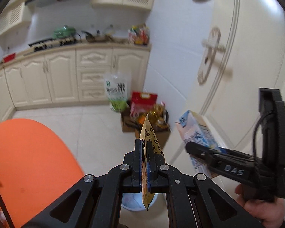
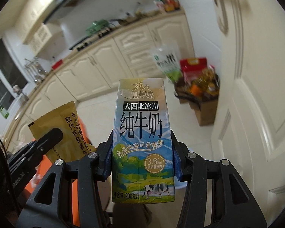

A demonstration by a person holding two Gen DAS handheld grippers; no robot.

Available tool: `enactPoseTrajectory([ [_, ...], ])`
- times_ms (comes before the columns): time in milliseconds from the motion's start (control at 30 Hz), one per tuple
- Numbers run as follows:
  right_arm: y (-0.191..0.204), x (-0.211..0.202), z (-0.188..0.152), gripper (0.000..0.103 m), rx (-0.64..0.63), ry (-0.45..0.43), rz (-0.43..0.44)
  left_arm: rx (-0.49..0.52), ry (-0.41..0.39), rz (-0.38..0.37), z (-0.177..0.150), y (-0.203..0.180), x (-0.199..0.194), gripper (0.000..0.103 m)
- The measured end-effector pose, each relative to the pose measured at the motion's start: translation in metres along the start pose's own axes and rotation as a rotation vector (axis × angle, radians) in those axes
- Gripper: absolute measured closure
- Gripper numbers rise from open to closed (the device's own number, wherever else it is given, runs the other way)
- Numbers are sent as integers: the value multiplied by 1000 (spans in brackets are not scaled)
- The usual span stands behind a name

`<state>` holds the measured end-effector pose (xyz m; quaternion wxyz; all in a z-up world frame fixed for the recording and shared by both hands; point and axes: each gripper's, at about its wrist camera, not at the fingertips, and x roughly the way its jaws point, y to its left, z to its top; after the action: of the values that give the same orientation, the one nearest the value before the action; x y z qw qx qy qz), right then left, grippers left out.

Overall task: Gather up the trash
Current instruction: 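Carry carton and wrapper to the blue bin and open both grippers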

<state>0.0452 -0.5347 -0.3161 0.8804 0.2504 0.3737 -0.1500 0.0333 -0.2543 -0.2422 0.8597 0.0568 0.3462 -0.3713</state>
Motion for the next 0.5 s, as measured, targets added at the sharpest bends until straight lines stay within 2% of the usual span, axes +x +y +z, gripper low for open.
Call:
enactPoseTrajectory([
  [267, -60, 81, -16, 57, 101, 152, -13, 8, 191, -5, 9, 2, 111, 103],
  [500, -91, 146, -32, 56, 166, 261, -1, 37, 357, 51, 33, -8, 216, 100],
])
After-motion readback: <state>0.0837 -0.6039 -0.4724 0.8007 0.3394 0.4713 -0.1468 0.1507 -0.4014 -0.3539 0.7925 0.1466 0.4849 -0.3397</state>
